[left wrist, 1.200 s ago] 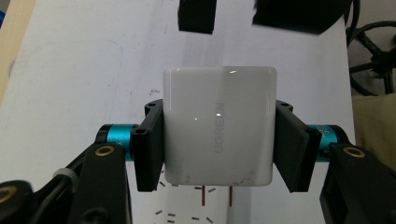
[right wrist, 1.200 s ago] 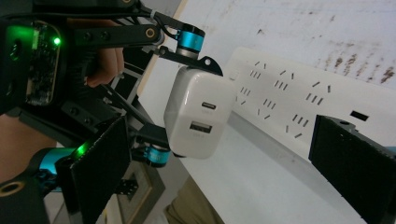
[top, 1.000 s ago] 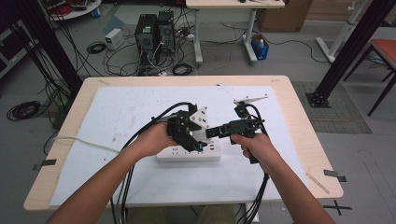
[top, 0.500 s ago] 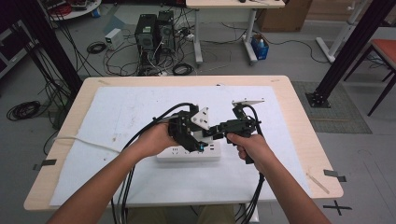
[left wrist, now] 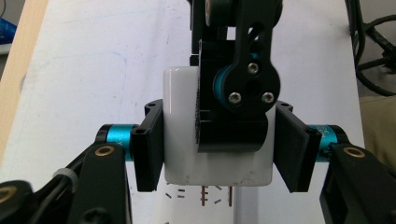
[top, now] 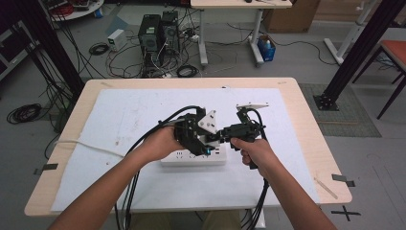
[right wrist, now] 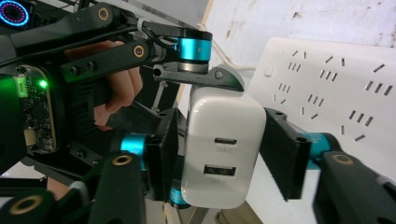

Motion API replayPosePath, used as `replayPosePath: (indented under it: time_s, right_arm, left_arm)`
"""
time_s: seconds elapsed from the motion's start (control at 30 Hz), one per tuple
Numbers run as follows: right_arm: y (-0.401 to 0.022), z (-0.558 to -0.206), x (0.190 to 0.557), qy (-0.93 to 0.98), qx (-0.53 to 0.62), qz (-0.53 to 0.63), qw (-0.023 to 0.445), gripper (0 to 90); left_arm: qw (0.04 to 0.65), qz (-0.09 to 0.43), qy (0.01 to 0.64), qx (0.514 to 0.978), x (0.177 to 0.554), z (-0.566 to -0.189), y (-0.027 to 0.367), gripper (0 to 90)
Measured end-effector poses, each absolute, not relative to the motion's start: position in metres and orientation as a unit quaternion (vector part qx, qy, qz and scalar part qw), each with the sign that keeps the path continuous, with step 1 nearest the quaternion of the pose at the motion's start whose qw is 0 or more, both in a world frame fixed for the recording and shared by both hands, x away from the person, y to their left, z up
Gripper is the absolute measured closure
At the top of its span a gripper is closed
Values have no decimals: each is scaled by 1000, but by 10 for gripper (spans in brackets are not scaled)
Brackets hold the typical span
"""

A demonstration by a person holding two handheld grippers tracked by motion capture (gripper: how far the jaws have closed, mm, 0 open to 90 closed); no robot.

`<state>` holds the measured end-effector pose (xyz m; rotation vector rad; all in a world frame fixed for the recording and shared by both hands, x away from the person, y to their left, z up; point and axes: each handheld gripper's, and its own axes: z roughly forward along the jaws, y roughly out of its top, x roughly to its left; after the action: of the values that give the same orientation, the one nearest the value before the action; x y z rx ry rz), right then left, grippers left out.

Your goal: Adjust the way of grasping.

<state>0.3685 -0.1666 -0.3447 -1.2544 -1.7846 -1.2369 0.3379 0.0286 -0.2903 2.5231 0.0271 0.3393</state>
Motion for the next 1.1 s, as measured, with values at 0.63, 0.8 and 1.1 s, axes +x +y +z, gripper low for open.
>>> replayPosePath:
  time_s: [0.63, 0.8, 1.1]
  right_arm:
    - [-182, -346, 370, -722, -481, -440, 234, 622]
    - [-198, -332, 371, -782, -465, -389, 142, 622]
    - [-218, -311, 369, -840, -423, -337, 48, 622]
  left_arm:
    - [281, 132, 43, 950, 344, -286, 49, 244]
    - [250, 118, 83, 958, 351, -285, 85, 198]
    - [195, 87, 141, 967, 361, -290, 151, 198]
